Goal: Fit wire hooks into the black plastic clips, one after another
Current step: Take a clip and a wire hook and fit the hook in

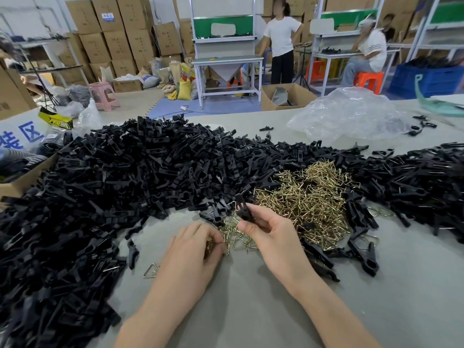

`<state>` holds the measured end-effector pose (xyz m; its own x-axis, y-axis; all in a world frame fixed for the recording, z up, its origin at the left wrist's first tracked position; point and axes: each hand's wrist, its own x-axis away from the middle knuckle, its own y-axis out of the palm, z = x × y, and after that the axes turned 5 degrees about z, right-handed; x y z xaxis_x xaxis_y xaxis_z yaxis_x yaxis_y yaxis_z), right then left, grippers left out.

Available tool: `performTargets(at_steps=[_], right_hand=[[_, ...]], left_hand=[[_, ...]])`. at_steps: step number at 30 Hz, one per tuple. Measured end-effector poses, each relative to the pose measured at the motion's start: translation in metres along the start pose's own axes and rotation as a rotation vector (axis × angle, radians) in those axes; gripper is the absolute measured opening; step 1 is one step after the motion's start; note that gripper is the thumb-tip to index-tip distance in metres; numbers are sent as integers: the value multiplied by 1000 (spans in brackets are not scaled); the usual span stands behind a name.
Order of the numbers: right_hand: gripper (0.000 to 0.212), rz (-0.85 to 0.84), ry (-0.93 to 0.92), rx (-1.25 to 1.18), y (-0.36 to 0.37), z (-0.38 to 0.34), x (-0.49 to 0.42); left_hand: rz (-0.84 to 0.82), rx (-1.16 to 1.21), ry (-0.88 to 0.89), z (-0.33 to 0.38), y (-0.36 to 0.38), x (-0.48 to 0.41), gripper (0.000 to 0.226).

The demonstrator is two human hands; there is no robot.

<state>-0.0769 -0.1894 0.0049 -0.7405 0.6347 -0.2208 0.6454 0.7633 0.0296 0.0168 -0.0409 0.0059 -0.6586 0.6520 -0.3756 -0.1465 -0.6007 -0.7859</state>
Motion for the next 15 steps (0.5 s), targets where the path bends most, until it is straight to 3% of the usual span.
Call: performTargets(at_steps=[8, 15], right_hand=[[37, -47, 0, -21, -1, -3, 0], [39, -177, -1, -79, 5, -2, 3]], left_hand=[[186, 497, -237, 6, -3, -3, 10], [142, 660, -258, 14, -5, -2, 17]])
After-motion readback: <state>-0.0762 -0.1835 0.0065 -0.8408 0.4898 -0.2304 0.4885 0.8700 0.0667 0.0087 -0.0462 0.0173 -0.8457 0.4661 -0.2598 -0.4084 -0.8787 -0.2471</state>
